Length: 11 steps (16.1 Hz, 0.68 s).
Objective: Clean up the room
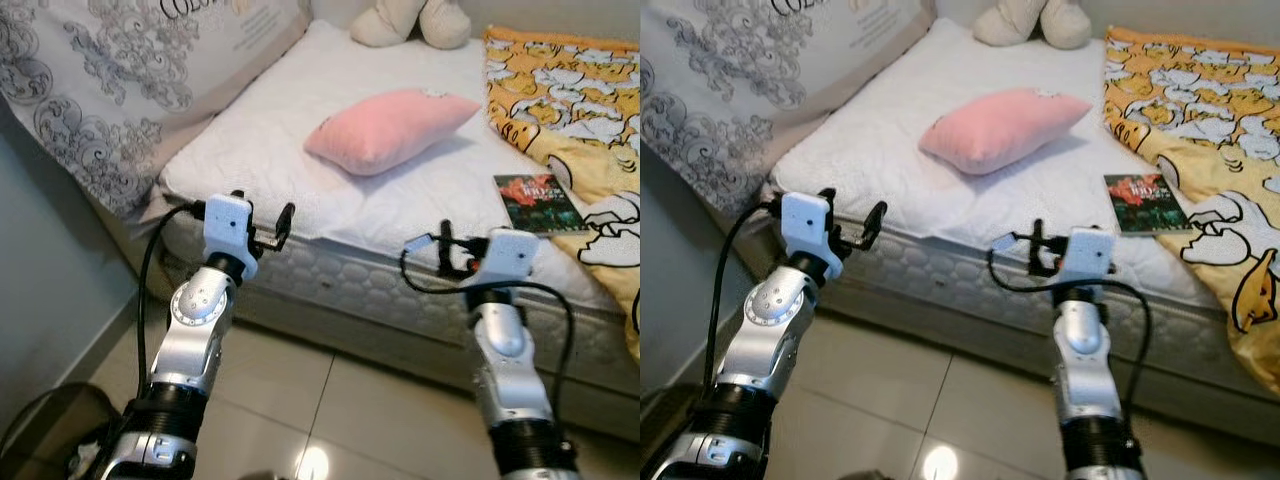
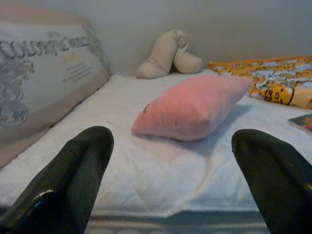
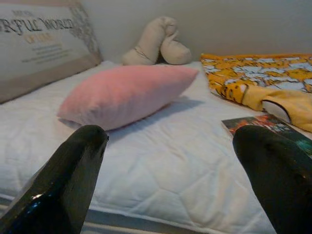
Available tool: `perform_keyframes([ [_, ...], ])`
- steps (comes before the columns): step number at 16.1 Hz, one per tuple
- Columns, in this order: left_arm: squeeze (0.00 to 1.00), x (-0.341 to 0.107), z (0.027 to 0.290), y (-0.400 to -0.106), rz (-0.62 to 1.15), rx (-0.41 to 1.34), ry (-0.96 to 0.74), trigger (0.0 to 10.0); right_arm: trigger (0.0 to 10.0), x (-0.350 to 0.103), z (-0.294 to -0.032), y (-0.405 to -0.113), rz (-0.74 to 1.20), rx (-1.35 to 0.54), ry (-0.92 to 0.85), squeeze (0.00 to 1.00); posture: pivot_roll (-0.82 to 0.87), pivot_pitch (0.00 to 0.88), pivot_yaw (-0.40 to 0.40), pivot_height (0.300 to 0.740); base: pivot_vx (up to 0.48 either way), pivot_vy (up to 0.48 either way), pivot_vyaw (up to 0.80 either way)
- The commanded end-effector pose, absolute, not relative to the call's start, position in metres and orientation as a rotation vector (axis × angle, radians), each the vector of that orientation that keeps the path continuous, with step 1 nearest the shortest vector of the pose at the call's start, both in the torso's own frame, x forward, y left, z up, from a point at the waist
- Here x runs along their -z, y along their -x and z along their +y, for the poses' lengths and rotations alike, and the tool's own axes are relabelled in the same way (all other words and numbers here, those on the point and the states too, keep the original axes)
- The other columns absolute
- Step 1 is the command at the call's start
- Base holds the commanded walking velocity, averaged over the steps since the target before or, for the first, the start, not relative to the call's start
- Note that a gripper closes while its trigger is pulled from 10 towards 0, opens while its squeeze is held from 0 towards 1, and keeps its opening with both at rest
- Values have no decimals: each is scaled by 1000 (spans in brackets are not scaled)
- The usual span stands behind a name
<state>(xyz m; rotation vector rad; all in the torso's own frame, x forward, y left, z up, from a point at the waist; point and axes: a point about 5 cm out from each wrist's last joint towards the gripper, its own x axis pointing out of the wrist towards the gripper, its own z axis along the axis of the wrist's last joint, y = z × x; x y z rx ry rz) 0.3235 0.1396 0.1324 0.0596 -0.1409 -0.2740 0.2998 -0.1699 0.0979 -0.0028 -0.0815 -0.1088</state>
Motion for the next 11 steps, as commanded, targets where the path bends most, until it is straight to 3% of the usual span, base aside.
perform_keyframes([
  [1, 0, -143, 134, -330, -176, 298, -60, 10000, 10000, -98, -166, -297, -92, 93, 13, 0, -23, 0, 47, 727, 465, 0, 0],
  [9, 0, -147, 122, -332, -203, 354, -13, 10000, 10000, -104, -148, -312, -99, 61, 1, 0, -26, 0, 44, 727, 461, 0, 0],
  [11, 0, -147, 122, -332, -206, 353, -20, 10000, 10000, -104, -147, -314, -100, 58, 3, 0, -19, 0, 42, 727, 351, 328, 0],
])
